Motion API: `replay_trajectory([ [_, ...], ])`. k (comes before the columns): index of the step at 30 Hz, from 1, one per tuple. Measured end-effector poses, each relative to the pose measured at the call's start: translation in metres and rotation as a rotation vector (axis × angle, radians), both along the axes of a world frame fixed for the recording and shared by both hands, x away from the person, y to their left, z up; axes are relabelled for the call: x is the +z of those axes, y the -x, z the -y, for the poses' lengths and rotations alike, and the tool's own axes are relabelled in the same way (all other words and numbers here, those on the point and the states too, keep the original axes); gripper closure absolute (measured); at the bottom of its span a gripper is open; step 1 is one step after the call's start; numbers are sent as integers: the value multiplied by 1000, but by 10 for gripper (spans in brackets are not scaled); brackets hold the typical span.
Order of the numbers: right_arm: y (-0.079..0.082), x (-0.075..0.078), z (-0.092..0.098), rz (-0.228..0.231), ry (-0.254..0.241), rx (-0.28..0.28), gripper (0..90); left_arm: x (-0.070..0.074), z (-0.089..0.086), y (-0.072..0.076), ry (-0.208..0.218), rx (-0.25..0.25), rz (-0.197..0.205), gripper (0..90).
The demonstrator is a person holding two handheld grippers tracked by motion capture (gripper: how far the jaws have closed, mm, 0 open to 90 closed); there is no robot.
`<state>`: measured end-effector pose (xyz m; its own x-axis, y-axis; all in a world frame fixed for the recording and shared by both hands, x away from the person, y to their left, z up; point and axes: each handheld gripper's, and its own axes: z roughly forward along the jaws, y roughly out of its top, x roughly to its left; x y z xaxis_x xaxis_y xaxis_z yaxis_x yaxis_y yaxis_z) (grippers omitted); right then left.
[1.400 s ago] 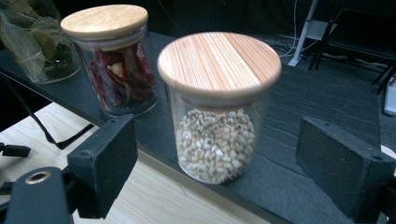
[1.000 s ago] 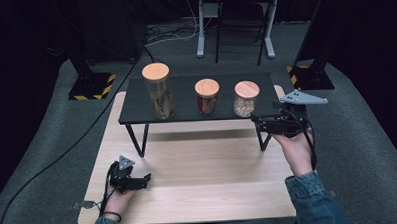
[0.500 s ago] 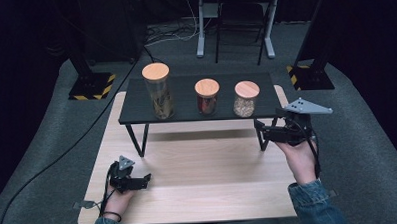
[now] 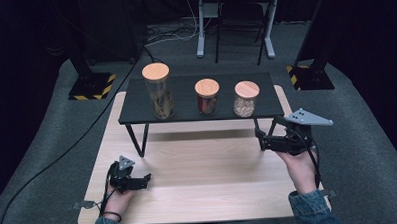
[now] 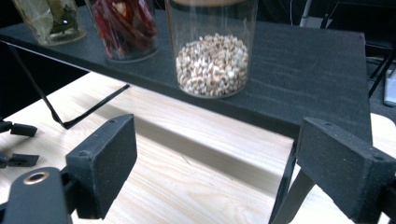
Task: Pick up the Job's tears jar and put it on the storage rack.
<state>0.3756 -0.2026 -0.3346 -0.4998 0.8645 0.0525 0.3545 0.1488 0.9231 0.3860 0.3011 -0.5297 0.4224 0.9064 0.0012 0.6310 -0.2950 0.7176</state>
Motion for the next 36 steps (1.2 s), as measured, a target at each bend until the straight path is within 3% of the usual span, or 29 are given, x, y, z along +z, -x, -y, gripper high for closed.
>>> replay_trajectory([
  [16, 8, -38, 4, -4, -32, 19, 94, 0, 0, 0, 0, 0, 0, 26],
  [22, 9, -58, 1, -25, -21, 13, 69, 0, 0, 0, 0, 0, 0, 26],
  [36, 14, -83, -8, -28, 27, 10, 0, 0, 0, 0, 0, 0, 0, 26],
])
